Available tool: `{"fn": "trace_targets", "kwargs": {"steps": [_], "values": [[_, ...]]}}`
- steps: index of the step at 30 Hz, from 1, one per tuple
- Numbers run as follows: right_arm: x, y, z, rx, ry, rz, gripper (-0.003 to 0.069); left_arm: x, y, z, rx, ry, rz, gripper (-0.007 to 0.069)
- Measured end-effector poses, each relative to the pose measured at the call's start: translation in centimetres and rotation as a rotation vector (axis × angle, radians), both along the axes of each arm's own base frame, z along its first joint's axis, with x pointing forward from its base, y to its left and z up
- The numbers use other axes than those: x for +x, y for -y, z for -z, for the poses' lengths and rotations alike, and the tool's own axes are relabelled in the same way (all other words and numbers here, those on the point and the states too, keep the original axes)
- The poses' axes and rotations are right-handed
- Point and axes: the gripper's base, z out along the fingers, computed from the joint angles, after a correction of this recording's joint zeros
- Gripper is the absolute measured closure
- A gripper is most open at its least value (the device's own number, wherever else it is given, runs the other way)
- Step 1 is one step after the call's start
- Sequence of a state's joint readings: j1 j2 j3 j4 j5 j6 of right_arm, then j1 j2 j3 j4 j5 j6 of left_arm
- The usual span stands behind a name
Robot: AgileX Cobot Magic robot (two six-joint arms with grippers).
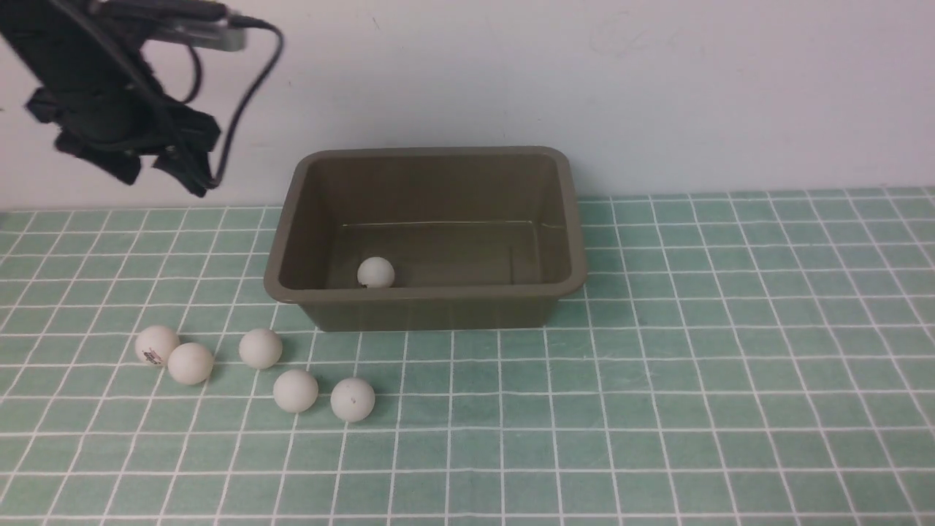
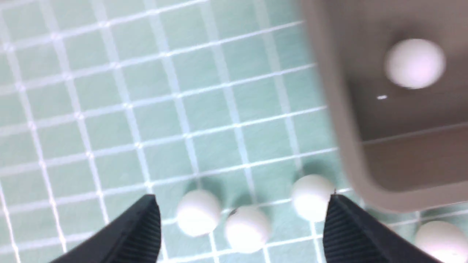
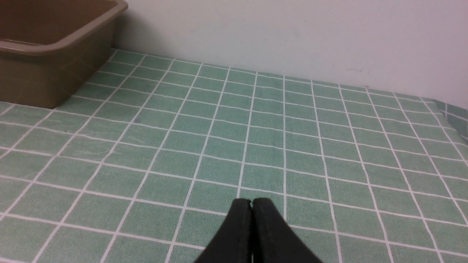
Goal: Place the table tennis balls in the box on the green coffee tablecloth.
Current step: 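Reach for and grasp a ping pong ball on the table beside the basket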
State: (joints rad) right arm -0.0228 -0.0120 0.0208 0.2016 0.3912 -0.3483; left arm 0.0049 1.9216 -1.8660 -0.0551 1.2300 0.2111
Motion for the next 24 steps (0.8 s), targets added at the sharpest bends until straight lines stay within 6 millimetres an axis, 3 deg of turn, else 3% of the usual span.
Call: {"fn": "trace_targets", "kwargs": {"steps": [4,7,18,24], "values": [[0.0,0.0,0.0,0.0,0.0,0.0,0.0676,-0.9,-4.3,1.6,-0.059,-0.058,-0.117,0.0094],[0.0,0.0,0.0,0.0,0.0,0.0,0.0676,-1.6,-5.9,3.7,-0.086,-0.122,-0.167,0.0094],[0.0,0.0,0.0,0.0,0.0,0.0,0.0676,-2.1,-6.1,9.5,-0.092,-0.135,-0.198,0.0094],[0.0,0.0,0.0,0.0,0.0,0.0,0.0676,-1.6,-6.2,11.6,-0.097,-0.171,-0.204,0.0094]]}}
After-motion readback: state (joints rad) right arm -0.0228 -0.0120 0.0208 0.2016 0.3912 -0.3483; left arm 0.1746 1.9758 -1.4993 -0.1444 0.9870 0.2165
